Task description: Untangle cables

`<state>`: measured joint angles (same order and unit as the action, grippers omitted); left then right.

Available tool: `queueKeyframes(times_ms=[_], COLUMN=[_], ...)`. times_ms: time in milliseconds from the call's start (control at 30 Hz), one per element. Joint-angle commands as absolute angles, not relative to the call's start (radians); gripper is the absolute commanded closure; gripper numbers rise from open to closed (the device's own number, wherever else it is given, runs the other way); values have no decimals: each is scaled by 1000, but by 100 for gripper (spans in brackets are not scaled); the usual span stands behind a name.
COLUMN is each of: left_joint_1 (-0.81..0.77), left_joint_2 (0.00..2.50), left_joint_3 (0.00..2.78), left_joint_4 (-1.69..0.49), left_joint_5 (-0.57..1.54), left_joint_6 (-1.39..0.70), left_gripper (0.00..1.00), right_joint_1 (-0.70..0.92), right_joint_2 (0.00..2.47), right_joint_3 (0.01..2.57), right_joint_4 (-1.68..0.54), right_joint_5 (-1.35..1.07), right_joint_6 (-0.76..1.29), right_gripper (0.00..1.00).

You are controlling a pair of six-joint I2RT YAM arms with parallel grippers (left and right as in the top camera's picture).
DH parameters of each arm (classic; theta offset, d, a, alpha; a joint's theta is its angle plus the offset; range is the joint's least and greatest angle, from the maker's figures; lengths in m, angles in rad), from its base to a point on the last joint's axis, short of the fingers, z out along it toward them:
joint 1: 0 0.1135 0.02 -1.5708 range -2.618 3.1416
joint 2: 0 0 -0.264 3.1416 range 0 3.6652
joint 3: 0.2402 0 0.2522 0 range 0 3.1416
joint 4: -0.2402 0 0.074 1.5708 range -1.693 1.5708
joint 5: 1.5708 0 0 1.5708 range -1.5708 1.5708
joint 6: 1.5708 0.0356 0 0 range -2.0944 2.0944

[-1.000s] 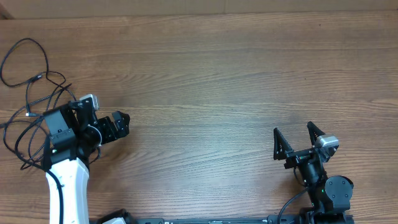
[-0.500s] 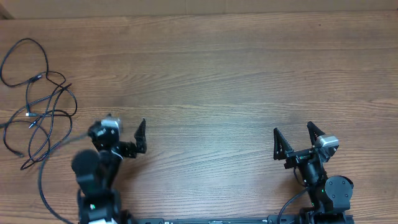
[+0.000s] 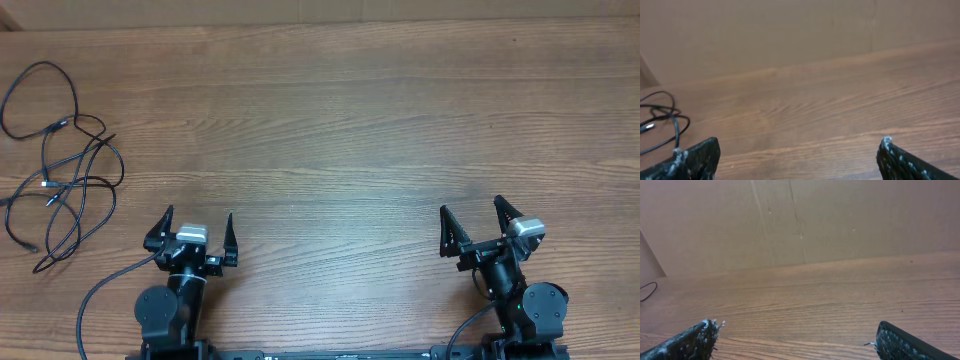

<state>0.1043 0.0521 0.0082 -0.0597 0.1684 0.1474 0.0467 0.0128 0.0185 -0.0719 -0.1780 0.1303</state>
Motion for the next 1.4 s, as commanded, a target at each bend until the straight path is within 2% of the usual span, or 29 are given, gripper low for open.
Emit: queueKeyframes(times_ms=[0, 1367], left_joint_1=[99, 99], left_joint_2=[4, 6], left_joint_3=[6, 6], left_joint_4=[-53, -67], left_joint_5=[134, 130], left_joint_6=[176, 176], left_gripper=[0, 1], right_joint_1=[51, 51], right_joint_2=[3, 3], right_joint_3=[8, 8], right_joint_4=[-68, -68], right_joint_5=[-173, -174], right_joint_6=[129, 129], right_gripper=[0, 0])
